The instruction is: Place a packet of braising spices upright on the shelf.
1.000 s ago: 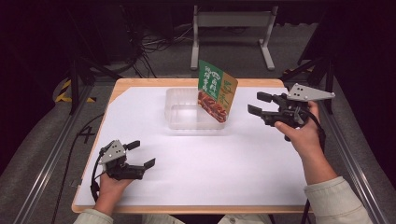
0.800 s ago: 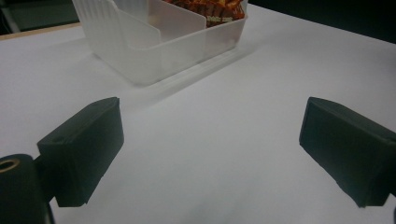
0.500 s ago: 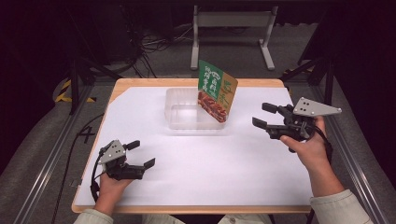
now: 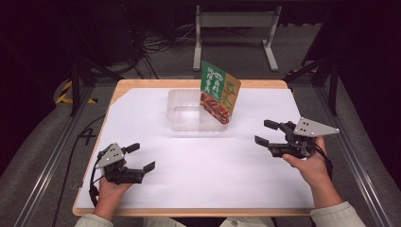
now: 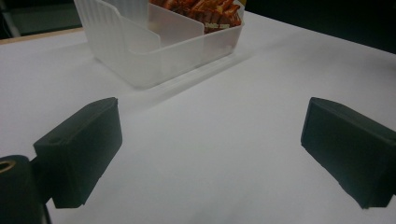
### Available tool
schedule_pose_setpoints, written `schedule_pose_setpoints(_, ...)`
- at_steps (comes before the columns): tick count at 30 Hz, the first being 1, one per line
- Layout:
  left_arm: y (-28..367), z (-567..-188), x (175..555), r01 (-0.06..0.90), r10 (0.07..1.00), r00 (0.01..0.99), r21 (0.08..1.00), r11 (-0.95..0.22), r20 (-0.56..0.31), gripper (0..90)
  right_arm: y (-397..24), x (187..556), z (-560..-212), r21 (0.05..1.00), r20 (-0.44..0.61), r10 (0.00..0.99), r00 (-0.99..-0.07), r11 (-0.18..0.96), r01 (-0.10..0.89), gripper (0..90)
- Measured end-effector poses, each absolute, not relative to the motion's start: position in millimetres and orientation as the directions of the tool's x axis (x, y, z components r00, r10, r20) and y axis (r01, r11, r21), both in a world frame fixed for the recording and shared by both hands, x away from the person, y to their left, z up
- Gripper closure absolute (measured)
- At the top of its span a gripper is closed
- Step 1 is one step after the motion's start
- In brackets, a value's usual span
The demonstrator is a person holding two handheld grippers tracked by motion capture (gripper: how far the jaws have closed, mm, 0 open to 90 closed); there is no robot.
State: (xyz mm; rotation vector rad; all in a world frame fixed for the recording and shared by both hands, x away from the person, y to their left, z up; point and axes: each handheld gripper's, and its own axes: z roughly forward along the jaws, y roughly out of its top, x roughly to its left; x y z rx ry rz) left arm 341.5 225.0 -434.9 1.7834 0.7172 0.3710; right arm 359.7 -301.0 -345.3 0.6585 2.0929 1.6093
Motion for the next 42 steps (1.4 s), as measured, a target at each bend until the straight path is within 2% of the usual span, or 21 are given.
schedule_pose_setpoints(11,227,-434,338,0.279,0.628,0.770,0.945,-0.173,-0.113,5.3,-304,358,-384,0.965,-0.033,0.612,-0.790,0.225,0.133,29.7)
schedule_pose_setpoints(26,228,-433,338,0.275,0.617,0.778,0.947,-0.166,-0.118,5.0,-309,352,-417,0.956,-0.018,0.637,-0.771,0.238,0.174,28.1)
schedule_pose_setpoints(42,227,-433,339,0.270,0.609,0.784,0.949,-0.162,-0.119,4.9,-306,347,-437,0.944,-0.010,0.650,-0.760,0.256,0.207,26.9)
